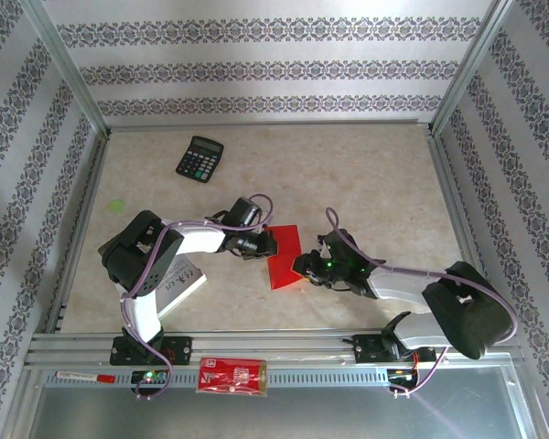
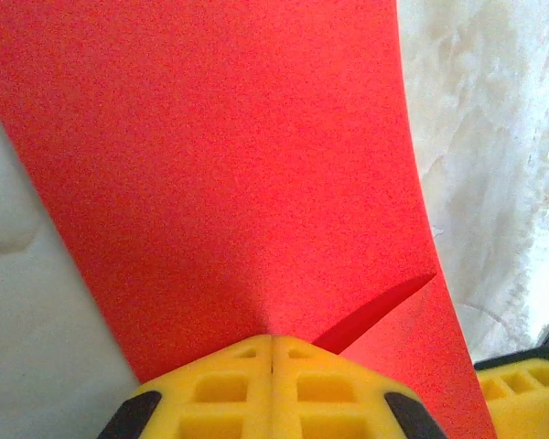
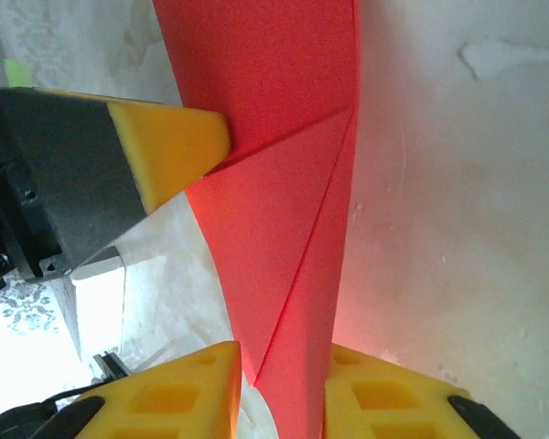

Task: Fold a paper plane with a square sheet of paper (pick it up from the middle)
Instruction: Turn over the paper at the center of the table.

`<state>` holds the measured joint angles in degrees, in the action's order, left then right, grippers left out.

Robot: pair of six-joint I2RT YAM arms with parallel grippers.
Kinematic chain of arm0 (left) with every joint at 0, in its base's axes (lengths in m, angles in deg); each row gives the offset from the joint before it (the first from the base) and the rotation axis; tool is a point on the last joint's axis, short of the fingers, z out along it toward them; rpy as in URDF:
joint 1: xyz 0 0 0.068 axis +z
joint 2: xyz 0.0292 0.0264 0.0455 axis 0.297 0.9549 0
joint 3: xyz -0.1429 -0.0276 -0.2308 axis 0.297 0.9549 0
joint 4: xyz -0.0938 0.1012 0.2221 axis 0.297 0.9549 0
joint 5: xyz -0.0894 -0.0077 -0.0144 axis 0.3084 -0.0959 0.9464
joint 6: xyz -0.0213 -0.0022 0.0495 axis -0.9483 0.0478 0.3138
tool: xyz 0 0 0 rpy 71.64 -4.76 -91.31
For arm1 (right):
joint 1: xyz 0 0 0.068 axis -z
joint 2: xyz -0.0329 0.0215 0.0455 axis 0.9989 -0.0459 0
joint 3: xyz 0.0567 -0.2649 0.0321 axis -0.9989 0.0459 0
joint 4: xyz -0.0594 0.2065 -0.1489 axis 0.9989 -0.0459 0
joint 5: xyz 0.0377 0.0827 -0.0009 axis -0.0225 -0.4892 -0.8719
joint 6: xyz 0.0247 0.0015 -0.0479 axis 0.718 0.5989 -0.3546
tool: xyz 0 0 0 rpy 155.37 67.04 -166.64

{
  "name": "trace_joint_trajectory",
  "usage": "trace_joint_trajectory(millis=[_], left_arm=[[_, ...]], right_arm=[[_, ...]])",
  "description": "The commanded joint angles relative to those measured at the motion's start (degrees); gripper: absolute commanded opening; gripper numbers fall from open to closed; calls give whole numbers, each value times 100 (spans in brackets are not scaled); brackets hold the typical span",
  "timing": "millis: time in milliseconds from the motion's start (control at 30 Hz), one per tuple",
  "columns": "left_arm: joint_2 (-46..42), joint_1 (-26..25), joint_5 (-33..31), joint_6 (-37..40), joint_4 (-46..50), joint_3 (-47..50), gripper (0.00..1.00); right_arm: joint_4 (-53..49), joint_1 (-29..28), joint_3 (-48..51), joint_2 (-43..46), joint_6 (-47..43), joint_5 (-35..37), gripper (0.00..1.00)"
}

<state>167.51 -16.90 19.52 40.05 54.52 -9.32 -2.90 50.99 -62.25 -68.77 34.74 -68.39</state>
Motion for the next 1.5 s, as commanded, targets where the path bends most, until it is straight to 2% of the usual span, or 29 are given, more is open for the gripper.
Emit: trace_joint_trajectory(millis=[0,200,400,567,600,733,800,933,1033,1133,1200,1467], left_arm=[[108,-54,-394,-99,121,209,0],[111,-54,-366,-28,195,171,0],[80,-56,-406,13,261,167,0],[34,-58,-353,12,296,105,0],[-25,-54,-331,10,297,82,2],[-461,-24,-266,-9,209,-64,25],[-745,62,-178,-61,174,-153,32],[-1337,379,-33,-165,140,-207,40],[-1667,648,65,-83,371,-233,42],[-1913,870,30,106,721,-222,44],[-2030,1012,-57,165,880,-172,44],[-2291,1500,-37,205,1039,212,45]], right_arm=[[145,-243,294,332,347,707,26],[17,-557,575,880,579,1416,22],[13,-612,549,825,585,1471,13],[-53,-630,525,922,509,1631,0],[-161,-601,475,987,403,1642,0],[-1187,-288,28,1335,-329,1553,0],[-1996,-52,-430,1482,-937,1476,0],[-4164,529,-1681,1503,-2558,1398,0],[-5832,661,-2925,1227,-3768,2132,0],[-6906,414,-4001,826,-4481,3173,0],[-7220,147,-4429,534,-4700,3589,0],[-7294,-1011,-4836,-804,-4438,3769,0]])
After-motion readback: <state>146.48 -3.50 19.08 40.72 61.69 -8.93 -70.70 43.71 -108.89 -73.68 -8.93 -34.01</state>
